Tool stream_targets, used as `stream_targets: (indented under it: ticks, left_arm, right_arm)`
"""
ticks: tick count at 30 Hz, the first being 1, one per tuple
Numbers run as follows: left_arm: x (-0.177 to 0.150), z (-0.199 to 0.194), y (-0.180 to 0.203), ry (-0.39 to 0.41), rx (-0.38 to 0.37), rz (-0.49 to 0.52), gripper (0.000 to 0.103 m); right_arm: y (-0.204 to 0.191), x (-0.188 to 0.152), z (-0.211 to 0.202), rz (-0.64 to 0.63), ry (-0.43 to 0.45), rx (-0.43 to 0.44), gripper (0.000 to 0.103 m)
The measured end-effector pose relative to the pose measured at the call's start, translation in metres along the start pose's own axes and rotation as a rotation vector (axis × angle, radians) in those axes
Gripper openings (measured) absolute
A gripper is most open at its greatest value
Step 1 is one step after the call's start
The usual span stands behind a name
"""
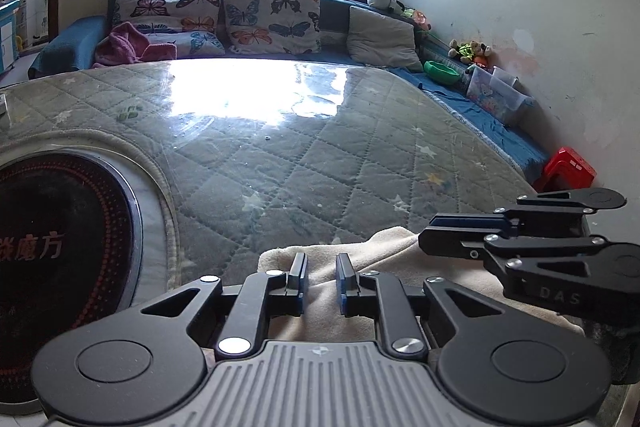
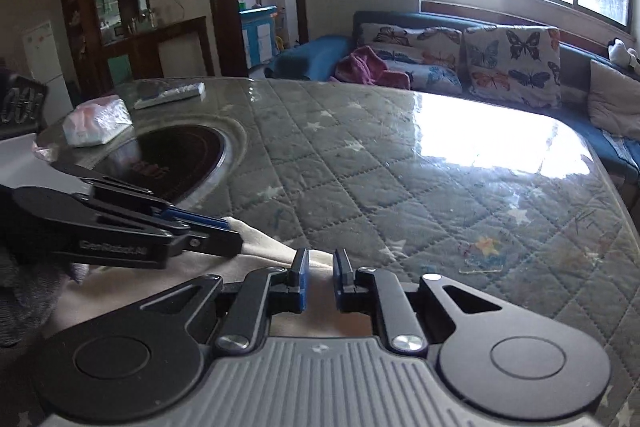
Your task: Fold clothes
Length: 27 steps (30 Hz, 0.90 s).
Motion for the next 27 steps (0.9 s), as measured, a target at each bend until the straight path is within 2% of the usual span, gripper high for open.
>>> stream_targets:
  ticks: [6,9,15,20,23,27]
  left_arm:
    - [0.003,-0.018,-0.003,0.035,0.003,-0.022,0.017]
    - [-0.002,-0.039,-0.001,0.061,-0.003,-0.005,0.017]
    - [-0.029,-0.062,0.009,0.086,-0.010,0.029,0.017]
    - [-0.045,-0.065,0.000,0.086,0.036,0.005,0.017]
    - [-0.048,-0.070,-0.014,0.092,0.072,-0.014,0.016]
    - [-0.046,-0.077,-0.025,0.108,0.090,-0.042,0.016]
  right_arm:
    - [-0.005,-0.006,0.005,-0.030,-0.029,-0.004,0.011]
    - [0.001,-0.006,-0.018,-0.007,0.010,-0.012,0.011]
    - [-0.004,-0.023,-0.050,-0.043,0.018,-0.045,0.011]
    - [-0.019,-0.045,-0.061,-0.085,0.001,-0.038,0.011]
    - [-0.014,-0.057,-0.059,-0.085,-0.023,-0.080,0.011]
    - [-0.005,-0.057,-0.069,-0.031,-0.006,-0.109,0.011]
Point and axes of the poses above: each gripper's, at about its wrist camera, not at the fingertips, and z roughly the way its jaws point, y to its right, x to its top, the point moved 5 cm from there along z, roughly the way its jaws point, and after that the axes turned 10 degrees about -z, right-handed, at the moved point
